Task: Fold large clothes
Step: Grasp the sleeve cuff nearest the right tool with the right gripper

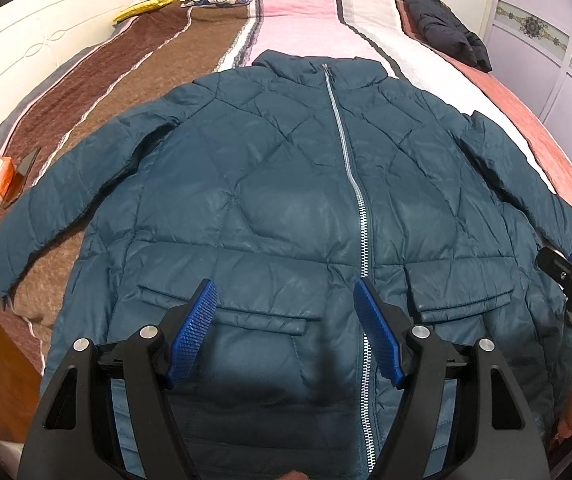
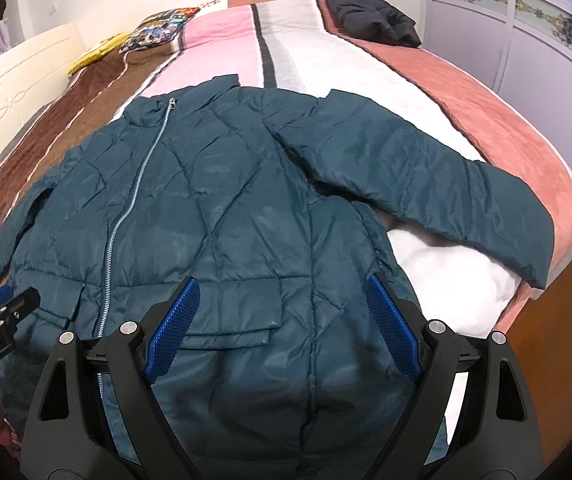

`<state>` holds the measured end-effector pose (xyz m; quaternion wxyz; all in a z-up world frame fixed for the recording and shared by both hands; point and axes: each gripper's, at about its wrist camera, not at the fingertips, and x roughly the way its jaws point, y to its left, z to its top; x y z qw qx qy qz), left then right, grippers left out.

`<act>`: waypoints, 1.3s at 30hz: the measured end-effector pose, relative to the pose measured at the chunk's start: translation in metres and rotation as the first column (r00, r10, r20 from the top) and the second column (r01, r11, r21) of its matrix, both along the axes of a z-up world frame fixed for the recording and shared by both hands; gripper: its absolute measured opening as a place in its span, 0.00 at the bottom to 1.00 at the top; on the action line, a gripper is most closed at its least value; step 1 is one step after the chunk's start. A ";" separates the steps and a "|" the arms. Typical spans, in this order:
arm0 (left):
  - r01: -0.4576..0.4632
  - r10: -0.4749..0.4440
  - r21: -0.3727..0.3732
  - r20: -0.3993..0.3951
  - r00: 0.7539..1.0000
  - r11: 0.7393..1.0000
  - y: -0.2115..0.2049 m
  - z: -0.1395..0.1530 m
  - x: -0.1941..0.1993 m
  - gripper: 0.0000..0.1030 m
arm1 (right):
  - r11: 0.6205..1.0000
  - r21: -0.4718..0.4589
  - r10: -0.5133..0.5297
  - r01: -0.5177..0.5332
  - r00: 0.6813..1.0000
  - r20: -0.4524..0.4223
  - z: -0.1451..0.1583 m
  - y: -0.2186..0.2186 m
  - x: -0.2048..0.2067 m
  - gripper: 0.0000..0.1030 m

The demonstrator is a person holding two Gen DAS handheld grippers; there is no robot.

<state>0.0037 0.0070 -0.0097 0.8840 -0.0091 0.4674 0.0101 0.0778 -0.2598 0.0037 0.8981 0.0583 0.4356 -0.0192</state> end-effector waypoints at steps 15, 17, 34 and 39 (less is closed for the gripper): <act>0.053 -0.053 0.005 -0.024 0.998 0.999 -0.009 -0.006 0.006 0.68 | 0.988 0.072 -0.139 0.139 0.990 -0.007 0.008 -0.057 -0.007 0.82; 0.073 -0.072 0.008 -0.025 0.997 0.997 -0.013 -0.006 0.006 0.68 | 0.980 0.087 -0.180 0.181 0.983 -0.019 0.007 -0.074 -0.009 0.82; 0.323 -0.323 -0.004 -0.031 0.946 0.946 -0.067 0.006 0.030 0.68 | 0.815 0.307 -0.470 0.491 0.871 -0.144 -0.014 -0.208 -0.023 0.79; 0.352 -0.352 0.003 -0.030 0.935 0.936 -0.079 0.007 0.037 0.68 | 0.708 0.465 -0.490 0.532 0.844 -0.220 -0.033 -0.234 -0.016 0.60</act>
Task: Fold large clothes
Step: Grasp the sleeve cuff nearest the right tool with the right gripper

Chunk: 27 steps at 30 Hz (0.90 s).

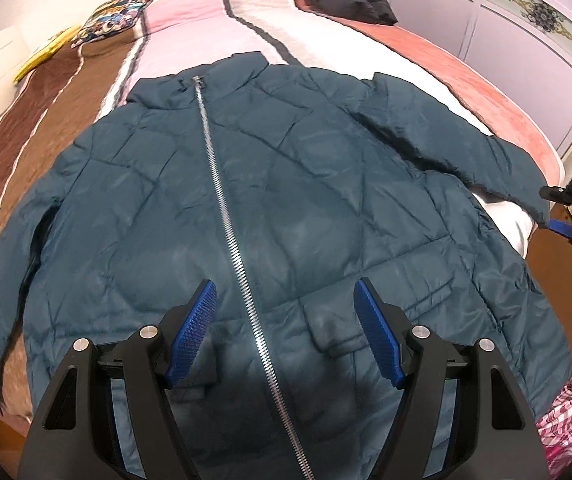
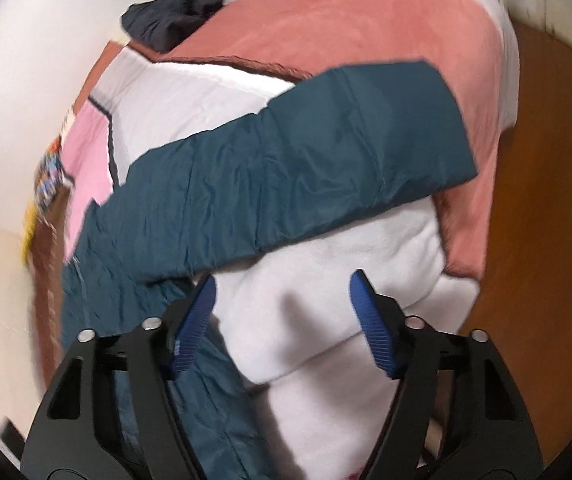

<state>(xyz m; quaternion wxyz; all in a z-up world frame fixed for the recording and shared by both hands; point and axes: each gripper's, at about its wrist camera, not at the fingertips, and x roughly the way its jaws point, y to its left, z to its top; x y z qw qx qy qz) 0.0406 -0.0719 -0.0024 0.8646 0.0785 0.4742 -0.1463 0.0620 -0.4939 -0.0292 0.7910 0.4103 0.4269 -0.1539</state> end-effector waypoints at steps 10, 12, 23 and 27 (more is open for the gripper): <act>0.006 -0.007 -0.030 -0.027 1.000 1.000 -0.007 -0.007 0.009 0.68 | 0.941 0.300 -0.164 0.156 0.986 0.002 -0.034 -0.040 0.010 0.53; -0.001 0.000 -0.031 -0.031 1.000 1.000 -0.006 -0.009 0.011 0.68 | 0.917 0.341 -0.210 0.207 0.977 -0.028 -0.043 -0.046 0.007 0.53; -0.034 0.031 -0.047 -0.052 0.998 0.998 0.008 -0.015 0.018 0.68 | 0.952 0.121 -0.285 0.282 0.958 0.013 -0.025 -0.060 0.020 0.10; -0.060 0.057 -0.057 -0.041 0.998 0.997 0.022 -0.014 0.022 0.68 | 0.972 -0.103 -0.204 0.213 0.975 0.090 0.012 -0.038 0.031 0.07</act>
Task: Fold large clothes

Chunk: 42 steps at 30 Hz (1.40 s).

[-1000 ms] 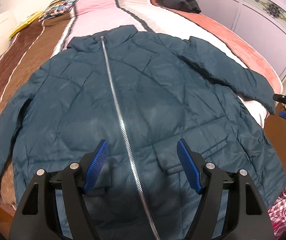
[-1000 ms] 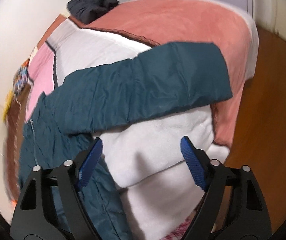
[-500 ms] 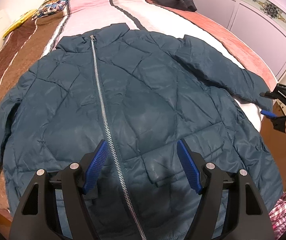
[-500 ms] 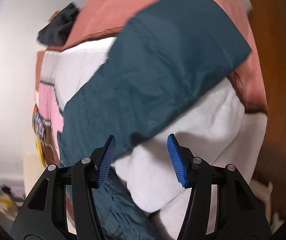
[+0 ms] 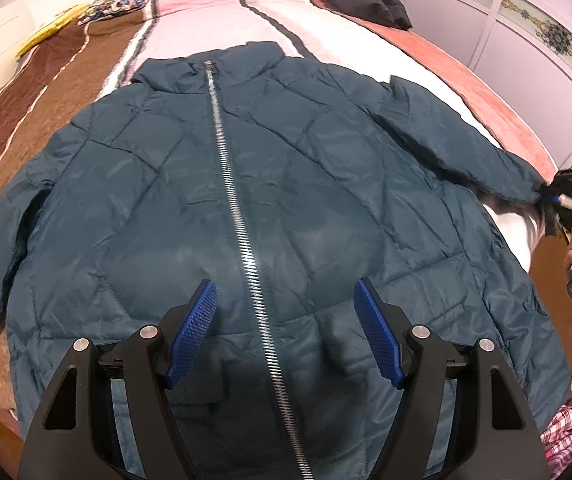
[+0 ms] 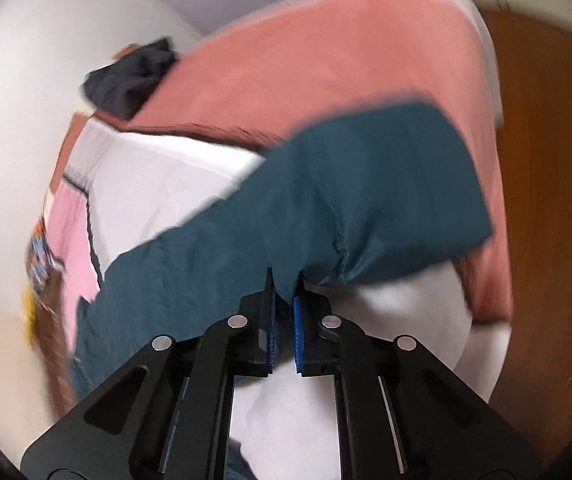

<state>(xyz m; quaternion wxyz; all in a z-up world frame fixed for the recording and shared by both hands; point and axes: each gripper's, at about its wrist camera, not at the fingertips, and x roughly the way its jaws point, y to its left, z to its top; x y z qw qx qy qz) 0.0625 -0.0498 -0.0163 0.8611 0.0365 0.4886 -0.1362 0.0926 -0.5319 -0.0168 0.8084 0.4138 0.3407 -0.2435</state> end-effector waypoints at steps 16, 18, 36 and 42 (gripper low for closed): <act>-0.284 0.287 -0.072 0.043 0.957 0.956 0.112 0.005 0.004 0.68 | 0.460 -0.680 0.795 -0.572 0.606 0.028 0.121 0.336 0.090 0.07; -0.326 0.329 -0.077 0.037 0.944 0.942 0.129 0.003 0.001 0.68 | 0.356 -0.689 0.862 -0.631 0.506 -0.018 0.106 0.387 0.088 0.07; -0.319 0.326 -0.102 0.065 0.943 0.942 0.145 0.005 0.013 0.68 | 0.281 -0.299 0.953 -0.912 0.302 -0.028 0.050 0.375 0.090 0.44; -0.115 0.119 -0.037 0.155 0.981 0.993 0.072 0.029 0.036 0.68 | 0.437 -0.273 0.889 -0.857 0.457 -0.010 0.049 0.317 0.069 0.44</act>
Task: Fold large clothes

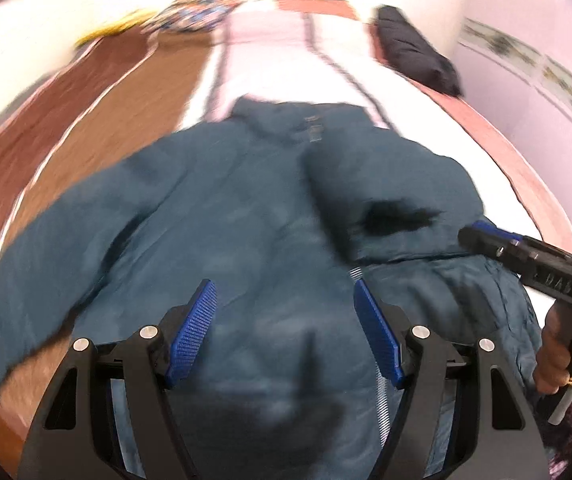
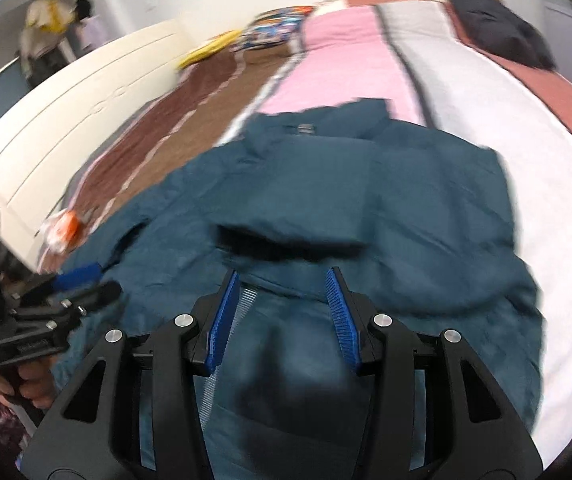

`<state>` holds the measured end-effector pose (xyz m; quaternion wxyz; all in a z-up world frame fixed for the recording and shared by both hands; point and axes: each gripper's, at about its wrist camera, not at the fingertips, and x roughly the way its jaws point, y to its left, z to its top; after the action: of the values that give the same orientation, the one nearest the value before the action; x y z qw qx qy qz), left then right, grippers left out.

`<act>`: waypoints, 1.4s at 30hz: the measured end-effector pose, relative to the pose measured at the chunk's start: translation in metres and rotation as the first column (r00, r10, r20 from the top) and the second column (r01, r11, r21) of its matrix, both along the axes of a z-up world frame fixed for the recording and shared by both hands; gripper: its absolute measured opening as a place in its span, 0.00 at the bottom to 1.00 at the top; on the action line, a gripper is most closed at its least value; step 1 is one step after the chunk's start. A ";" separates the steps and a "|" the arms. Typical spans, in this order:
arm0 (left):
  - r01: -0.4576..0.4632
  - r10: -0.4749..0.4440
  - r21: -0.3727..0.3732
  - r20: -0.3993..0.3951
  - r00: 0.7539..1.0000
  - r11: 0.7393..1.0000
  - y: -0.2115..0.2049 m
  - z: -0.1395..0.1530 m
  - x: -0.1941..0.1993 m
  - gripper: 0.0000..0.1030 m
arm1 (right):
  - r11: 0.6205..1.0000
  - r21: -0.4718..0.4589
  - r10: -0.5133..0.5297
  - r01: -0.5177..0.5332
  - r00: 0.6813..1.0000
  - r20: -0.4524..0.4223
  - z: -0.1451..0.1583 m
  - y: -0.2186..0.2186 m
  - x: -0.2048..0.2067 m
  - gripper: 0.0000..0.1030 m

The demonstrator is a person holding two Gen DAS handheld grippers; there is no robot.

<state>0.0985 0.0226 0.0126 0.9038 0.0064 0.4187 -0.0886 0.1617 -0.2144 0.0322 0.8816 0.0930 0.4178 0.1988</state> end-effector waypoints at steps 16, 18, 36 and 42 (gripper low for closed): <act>0.346 -0.429 0.579 0.008 0.903 0.739 -0.180 -0.035 0.062 0.68 | 0.975 -0.001 -0.219 0.220 0.970 -0.108 -0.052 -0.072 -0.027 0.44; 0.306 -0.380 0.591 0.002 0.925 0.747 -0.179 -0.040 0.075 0.64 | 0.975 0.009 -0.218 0.221 0.970 -0.111 -0.054 -0.074 -0.028 0.44; -0.253 0.252 0.023 0.038 0.967 0.967 0.023 0.012 0.094 0.11 | 0.975 0.005 -0.218 0.220 0.969 -0.117 -0.059 -0.075 -0.030 0.45; -0.412 0.411 -0.028 -0.034 0.911 0.911 0.085 -0.012 0.080 0.46 | 0.976 -0.013 -0.217 0.217 0.969 -0.116 -0.059 -0.072 -0.030 0.46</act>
<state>0.1783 0.1077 0.0006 0.8964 -0.0984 0.4213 0.0962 0.1315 -0.2862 -0.0272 0.8721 0.1497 0.4559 0.0954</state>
